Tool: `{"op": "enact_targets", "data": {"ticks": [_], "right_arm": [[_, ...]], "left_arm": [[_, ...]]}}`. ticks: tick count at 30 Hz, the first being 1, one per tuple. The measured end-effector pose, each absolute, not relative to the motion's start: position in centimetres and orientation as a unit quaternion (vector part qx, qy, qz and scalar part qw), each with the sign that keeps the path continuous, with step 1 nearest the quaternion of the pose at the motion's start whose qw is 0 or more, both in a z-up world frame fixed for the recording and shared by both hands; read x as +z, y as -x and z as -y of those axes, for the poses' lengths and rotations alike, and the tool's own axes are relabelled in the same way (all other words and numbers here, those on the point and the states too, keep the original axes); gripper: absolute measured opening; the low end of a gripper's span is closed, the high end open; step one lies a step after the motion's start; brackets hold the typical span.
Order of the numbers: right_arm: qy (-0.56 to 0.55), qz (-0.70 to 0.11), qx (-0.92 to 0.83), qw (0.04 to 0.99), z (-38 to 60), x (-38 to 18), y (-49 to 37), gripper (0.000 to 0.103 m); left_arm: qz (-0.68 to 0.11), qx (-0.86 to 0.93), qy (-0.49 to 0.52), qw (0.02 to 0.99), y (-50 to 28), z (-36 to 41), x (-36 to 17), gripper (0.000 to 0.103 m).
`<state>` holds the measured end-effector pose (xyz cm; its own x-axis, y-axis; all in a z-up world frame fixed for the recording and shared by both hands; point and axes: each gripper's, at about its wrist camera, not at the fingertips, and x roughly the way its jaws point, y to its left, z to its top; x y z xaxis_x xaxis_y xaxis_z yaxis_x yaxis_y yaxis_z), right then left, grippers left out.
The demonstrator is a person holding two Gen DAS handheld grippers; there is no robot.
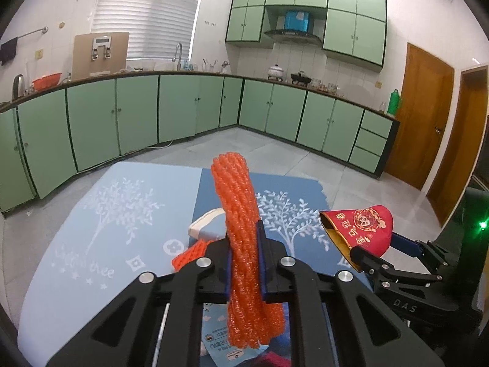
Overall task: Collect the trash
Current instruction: 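Carry the red cup and orange net over the black bin with both tools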
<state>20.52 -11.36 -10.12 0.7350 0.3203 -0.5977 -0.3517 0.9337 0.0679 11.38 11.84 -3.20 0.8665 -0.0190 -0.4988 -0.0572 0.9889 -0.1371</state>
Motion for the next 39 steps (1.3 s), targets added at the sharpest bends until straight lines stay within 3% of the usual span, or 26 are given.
{"op": "enact_targets", "data": {"ticks": [22, 39], "right_arm": [[-0.009, -0.283, 0.142, 0.948, 18.8, -6.1, -16.4, 0.078], [-0.032, -0.297, 0.041, 0.954, 29.2, -8.9, -13.9, 0.078]], "left_arm": [[-0.241, -0.077, 0.063, 0.965, -10.6, -5.6, -1.0, 0.013], [-0.271, -0.170, 0.022, 0.947, -12.7, 5.8, -4.5, 0.012]]}}
